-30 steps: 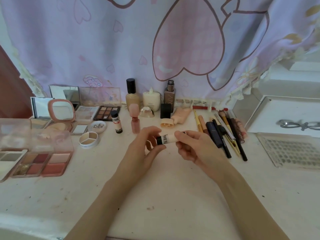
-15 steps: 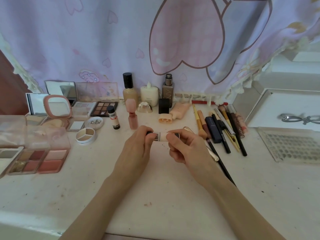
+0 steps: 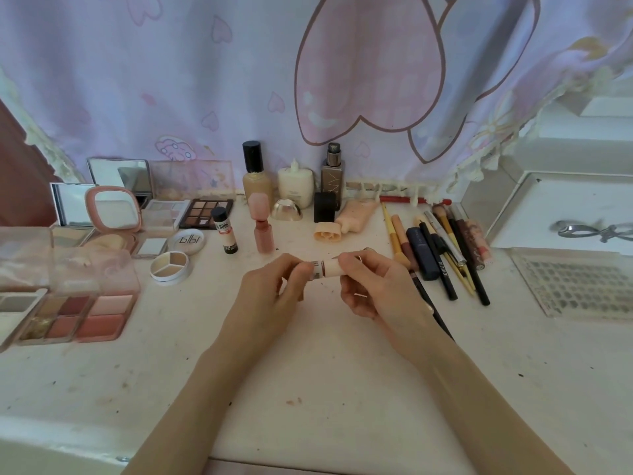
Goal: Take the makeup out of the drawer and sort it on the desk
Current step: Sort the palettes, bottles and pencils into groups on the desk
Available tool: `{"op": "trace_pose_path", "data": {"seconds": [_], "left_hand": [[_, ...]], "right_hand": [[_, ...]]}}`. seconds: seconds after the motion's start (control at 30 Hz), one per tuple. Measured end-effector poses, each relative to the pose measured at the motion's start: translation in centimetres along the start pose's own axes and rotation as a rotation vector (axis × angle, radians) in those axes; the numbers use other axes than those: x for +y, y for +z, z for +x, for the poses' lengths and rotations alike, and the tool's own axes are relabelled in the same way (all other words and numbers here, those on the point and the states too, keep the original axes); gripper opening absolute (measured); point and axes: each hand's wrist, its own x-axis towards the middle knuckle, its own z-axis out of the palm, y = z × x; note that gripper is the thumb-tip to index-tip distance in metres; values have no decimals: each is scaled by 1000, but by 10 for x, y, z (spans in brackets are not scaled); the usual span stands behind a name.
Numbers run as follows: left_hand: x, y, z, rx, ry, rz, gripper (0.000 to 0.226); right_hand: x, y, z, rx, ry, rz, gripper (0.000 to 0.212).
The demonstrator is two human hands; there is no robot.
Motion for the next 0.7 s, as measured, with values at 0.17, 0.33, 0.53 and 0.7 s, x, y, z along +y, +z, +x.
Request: {"op": "trace_pose_path", "data": {"seconds": [0.17, 0.33, 0.53, 0.7], "left_hand": [[-4, -4, -1, -60, 53, -5, 46], [-5, -4, -2, -71, 76, 39, 31], [-4, -4, 0, -18, -10, -9, 7], [-5, -7, -1, -141, 80, -178, 36]], "right_hand": [[0, -2, 1, 28, 46, 31, 26], [0, -5, 1, -6, 76, 26, 29], [1, -3, 3, -89, 60, 93, 11], [2, -5, 3, -126, 92, 86, 13]]}}
